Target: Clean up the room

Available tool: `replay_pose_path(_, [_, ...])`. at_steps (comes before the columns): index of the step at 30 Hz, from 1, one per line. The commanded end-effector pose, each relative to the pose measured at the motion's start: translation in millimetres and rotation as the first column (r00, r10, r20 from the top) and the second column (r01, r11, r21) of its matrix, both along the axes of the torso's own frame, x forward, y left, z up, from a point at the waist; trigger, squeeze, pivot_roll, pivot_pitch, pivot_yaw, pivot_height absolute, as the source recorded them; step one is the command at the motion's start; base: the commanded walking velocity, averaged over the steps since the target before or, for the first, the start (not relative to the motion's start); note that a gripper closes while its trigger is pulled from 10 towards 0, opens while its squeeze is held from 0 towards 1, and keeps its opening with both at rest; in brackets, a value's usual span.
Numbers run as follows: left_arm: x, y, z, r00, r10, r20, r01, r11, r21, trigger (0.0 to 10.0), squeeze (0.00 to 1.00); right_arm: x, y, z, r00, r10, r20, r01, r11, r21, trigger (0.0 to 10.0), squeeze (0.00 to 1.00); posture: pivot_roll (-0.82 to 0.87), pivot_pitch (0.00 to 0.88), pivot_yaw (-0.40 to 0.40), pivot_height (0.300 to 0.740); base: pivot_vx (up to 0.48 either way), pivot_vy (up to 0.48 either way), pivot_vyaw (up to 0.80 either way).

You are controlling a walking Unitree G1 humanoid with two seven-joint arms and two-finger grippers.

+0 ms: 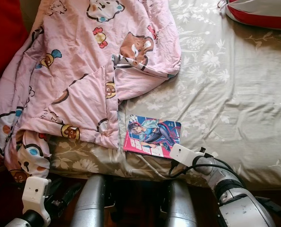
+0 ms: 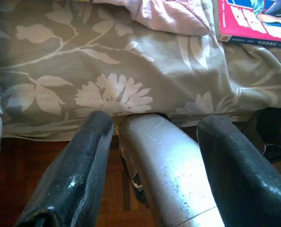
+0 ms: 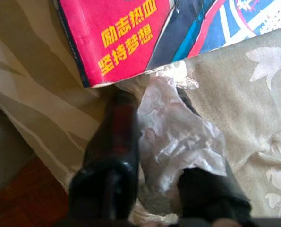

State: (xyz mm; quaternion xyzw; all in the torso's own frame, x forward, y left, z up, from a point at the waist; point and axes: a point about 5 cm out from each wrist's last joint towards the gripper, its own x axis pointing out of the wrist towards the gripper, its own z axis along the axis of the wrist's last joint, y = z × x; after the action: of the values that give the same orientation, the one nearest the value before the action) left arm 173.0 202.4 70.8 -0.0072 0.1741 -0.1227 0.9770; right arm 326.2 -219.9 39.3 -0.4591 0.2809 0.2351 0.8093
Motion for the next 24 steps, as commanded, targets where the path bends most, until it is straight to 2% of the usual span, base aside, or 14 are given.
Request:
replay_pose_path(1, [-5.2, 1.9, -11, 0.999, 0.019, -0.049, -0.019, 1.000, 0.008, 10.0, 0.00, -8.5, -6.7, -9, 0.999, -0.030, -0.043, 0.029, 0.999, -0.019, 0.0, 0.00, 0.25, 0.385, 0.038, 0.642, 0.000, 0.000, 0.00])
replay_pose_path(5, [2.7, 1.2, -13, 0.999, 0.022, -0.037, -0.022, 1.000, 0.005, 10.0, 0.00, -6.4, -10.2, -6, 0.997, -0.072, -0.025, 0.072, 0.997, 0.005, 0.0, 0.00, 0.24, 0.361, 0.029, 0.642, 0.000, 0.000, 0.00])
replay_pose_path(6, [7.2, 0.5, -14, 0.999, 0.023, -0.031, -0.023, 1.000, 0.003, 10.0, 0.00, -6.3, -10.7, -6, 0.995, -0.097, -0.021, 0.098, 0.995, 0.035, 0.0, 0.00, 0.23, 0.343, 0.024, 0.642, 0.000, 0.000, 0.00])
replay_pose_path(10, [10.9, -0.2, -15, 0.999, 0.022, -0.028, -0.022, 1.000, 0.000, 10.0, 0.00, -7.1, -10.5, -7, 0.994, -0.106, -0.021, 0.107, 0.993, 0.052, 0.0, 0.00, 0.23, 0.330, 0.022, 0.642, 0.000, 0.000, 0.00])
replay_pose_path(11, [16.5, -1.1, -18, 0.999, 0.023, -0.027, -0.023, 1.000, -0.002, 10.0, 0.00, -8.3, -9.4, -8, 0.994, -0.103, -0.023, 0.105, 0.993, 0.054, 0.0, 0.00, 0.22, 0.314, 0.019, 0.642, 0.000, 0.000, 0.00])
replay_pose_path(14, [27.0, -3.6, -20, 1.000, 0.020, -0.009, -0.020, 1.000, -0.008, 10.0, 0.00, -12.3, -8.4, -12, 0.991, -0.131, -0.014, 0.131, 0.985, 0.116, 0.0, 0.00, 0.20, 0.284, 0.011, 0.642, 0.000, 0.000, 0.00])
replay_pose_path(16, [41.8, -6.5, -20, 1.000, 0.022, 0.018, -0.021, 1.000, -0.017, 10.0, 0.00, -17.2, -8.6, -16, 0.984, -0.175, -0.012, 0.174, 0.963, 0.206, 0.0, 0.00, 0.18, 0.243, 0.002, 0.642, 0.000, 0.000, 0.00])
replay_pose_path(17, [41.8, -6.5, -20, 1.000, 0.022, 0.018, -0.021, 1.000, -0.017, 10.0, 0.00, -17.2, -8.6, -16, 0.984, -0.175, -0.012, 0.174, 0.963, 0.206, 0.0, 0.00, 0.18, 0.243, 0.002, 0.642, 0.000, 0.000, 0.00])
replay_pose_path(18, [49.4, -7.8, -21, 0.999, 0.024, 0.026, -0.023, 1.000, -0.020, 10.0, 0.00, -19.0, -10.3, -17, 0.977, -0.214, -0.003, 0.208, 0.944, 0.255, 0.0, 0.00, 0.16, 0.216, -0.002, 0.642, 0.000, 0.000, 0.00])
replay_pose_path(20, [54.4, -9.0, -22, 0.999, 0.023, 0.032, -0.022, 1.000, -0.022, 10.0, 0.00, -21.6, -10.8, -19, 0.971, -0.239, 0.009, 0.226, 0.930, 0.290, 0.0, 0.00, 0.15, 0.210, -0.001, 0.642, 0.000, 0.000, 0.00])
replay_pose_path(23, [65.5, -10.7, -24, 0.999, 0.022, 0.040, -0.021, 1.000, -0.024, 10.0, 0.00, -25.9, -1.5, -23, 0.982, -0.189, 0.019, 0.174, 0.932, 0.317, 0.0, 0.00, 0.12, 0.171, -0.004, 0.642, 0.000, 0.000, 0.00])
replay_pose_path(24, [71.2, -12.8, -24, 0.999, 0.014, 0.051, -0.013, 1.000, -0.025, 10.0, 0.00, -30.4, -2.8, -27, 0.971, -0.237, 0.012, 0.216, 0.904, 0.370, 0.0, 0.00, 0.12, 0.151, -0.009, 0.642, 0.000, 0.000, 0.00])
